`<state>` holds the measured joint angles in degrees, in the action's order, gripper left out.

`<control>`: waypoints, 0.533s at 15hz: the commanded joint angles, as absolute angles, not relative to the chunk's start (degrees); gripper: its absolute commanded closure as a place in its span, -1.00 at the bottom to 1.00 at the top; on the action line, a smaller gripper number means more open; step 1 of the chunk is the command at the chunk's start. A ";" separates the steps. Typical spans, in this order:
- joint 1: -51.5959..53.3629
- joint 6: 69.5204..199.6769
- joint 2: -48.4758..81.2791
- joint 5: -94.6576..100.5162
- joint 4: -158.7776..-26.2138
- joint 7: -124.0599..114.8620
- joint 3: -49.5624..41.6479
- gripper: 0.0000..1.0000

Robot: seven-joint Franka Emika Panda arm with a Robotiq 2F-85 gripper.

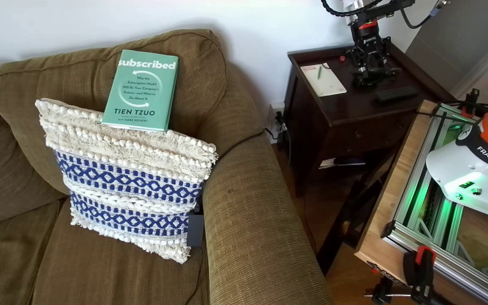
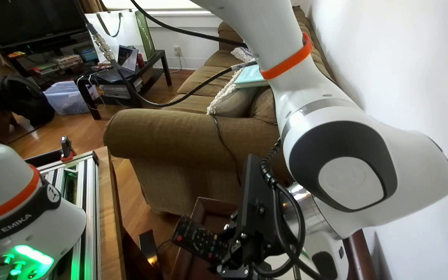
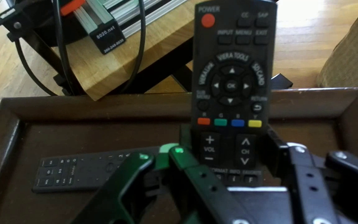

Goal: Remove one remote control from the shelf and put it on the seat of the sofa.

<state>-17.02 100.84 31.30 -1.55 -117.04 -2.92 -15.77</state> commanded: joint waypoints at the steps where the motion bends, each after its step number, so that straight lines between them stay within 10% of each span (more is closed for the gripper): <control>1: -18.30 103.27 24.63 -6.17 -122.81 1.02 -13.60 0.40; 8: -17.64 113.45 13.12 -20.38 -132.88 6.38 -11.81 0.40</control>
<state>-17.26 108.15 20.27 -15.55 -125.80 3.24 -12.69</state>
